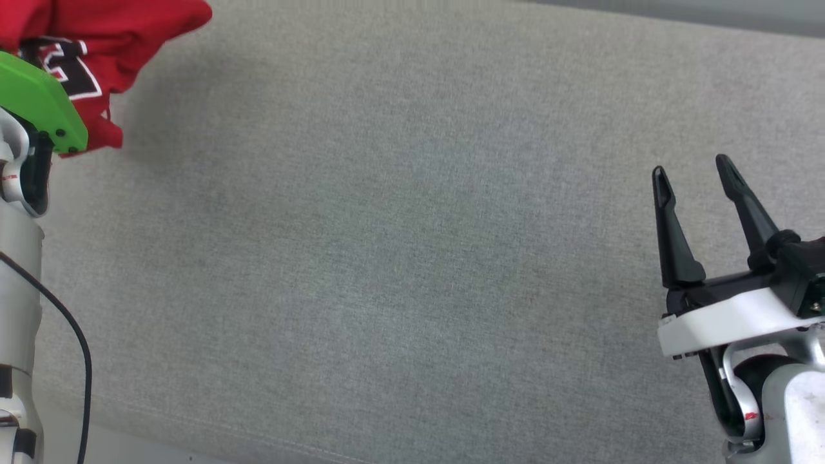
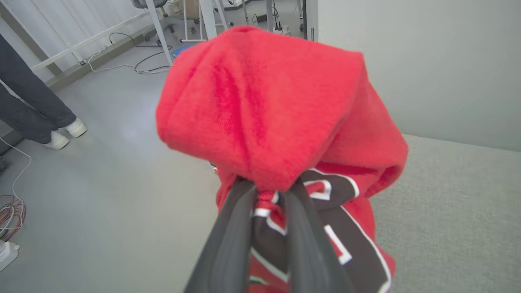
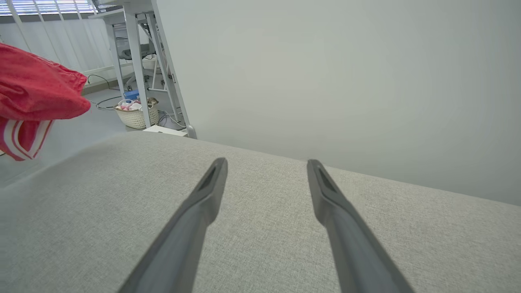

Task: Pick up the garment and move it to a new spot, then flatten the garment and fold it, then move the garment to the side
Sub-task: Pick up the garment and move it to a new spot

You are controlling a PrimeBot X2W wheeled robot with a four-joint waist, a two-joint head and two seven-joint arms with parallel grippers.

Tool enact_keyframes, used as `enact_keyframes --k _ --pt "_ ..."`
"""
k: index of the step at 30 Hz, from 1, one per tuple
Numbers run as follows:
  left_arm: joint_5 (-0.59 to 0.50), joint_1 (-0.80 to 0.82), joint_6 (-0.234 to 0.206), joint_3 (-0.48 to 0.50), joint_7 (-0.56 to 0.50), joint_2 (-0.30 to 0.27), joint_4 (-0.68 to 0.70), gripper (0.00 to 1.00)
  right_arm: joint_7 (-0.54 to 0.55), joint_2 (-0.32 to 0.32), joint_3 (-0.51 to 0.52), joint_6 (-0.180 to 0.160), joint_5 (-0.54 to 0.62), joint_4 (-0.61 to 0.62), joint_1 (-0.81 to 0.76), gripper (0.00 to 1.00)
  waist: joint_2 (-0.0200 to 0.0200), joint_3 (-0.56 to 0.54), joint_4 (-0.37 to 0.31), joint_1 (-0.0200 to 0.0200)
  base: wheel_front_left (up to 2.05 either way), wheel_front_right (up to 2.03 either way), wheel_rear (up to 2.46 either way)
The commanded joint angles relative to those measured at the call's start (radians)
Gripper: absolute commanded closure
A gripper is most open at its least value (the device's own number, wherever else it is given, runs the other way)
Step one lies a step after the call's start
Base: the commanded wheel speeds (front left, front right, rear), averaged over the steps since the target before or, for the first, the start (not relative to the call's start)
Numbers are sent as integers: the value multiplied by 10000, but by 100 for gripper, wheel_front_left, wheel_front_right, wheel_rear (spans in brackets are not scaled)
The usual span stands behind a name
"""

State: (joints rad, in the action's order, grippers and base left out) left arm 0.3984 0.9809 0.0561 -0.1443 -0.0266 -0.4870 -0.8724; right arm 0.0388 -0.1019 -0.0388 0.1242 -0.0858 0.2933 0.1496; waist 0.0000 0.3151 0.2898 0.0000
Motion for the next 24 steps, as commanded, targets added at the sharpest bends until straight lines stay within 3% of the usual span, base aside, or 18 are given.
enact_keyframes --k 1,11,24 --pt "-83 87 -121 27 354 40 128 100 -128 77 51 65 -62 -89 -169 0 0 -780 -36 0 0 0 0" --pt "0 -996 -207 -181 1206 533 1262 100 -531 472 587 65 -244 -534 -1068 0 0 -1806 -739 0 0 0 0" --pt "297 -3169 203 -1676 -831 1776 3830 100 -682 515 825 65 -648 -755 -1657 0 0 -2375 -2372 0 0 0 0"
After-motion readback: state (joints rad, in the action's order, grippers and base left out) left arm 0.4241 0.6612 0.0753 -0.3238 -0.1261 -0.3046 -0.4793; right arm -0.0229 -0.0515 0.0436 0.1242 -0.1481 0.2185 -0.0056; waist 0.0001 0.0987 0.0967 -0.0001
